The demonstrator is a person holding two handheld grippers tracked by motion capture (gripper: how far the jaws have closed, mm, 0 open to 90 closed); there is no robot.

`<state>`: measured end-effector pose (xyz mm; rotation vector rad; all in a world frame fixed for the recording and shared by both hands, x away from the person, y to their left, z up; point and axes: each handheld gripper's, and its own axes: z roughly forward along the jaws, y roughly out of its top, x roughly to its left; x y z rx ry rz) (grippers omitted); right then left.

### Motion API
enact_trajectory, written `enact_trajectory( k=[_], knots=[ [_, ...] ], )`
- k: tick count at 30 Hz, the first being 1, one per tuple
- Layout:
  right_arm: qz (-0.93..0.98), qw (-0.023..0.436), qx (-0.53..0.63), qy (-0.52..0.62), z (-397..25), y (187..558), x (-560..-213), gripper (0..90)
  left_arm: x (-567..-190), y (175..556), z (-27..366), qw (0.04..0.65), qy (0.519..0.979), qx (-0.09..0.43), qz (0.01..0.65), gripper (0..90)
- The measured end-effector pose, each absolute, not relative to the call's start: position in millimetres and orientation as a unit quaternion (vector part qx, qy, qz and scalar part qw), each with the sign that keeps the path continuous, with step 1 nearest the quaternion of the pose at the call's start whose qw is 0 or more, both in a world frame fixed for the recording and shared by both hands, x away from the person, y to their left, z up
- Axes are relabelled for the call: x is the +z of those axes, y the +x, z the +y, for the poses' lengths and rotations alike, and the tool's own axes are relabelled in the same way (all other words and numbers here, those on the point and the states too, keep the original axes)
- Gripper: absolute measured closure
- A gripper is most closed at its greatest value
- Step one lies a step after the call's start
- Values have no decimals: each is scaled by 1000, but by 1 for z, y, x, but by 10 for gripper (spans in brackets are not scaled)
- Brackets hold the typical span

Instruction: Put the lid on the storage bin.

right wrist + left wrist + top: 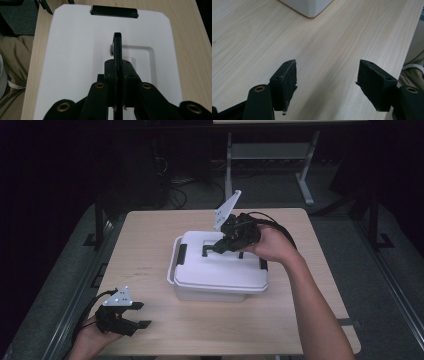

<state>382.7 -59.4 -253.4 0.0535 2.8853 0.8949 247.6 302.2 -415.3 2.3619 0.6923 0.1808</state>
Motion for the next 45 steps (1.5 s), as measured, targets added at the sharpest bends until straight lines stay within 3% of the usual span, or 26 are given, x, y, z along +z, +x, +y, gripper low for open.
enact_trajectory(
  k=[22,45],
  knots=[
    [954,46,297,3,-30,406,-268,844,-416,244,307,331,901,68,273,316],
    [957,45,286,8,-26,416,-280,840,-416,242,311,333,900,65,274,315]
  ],
)
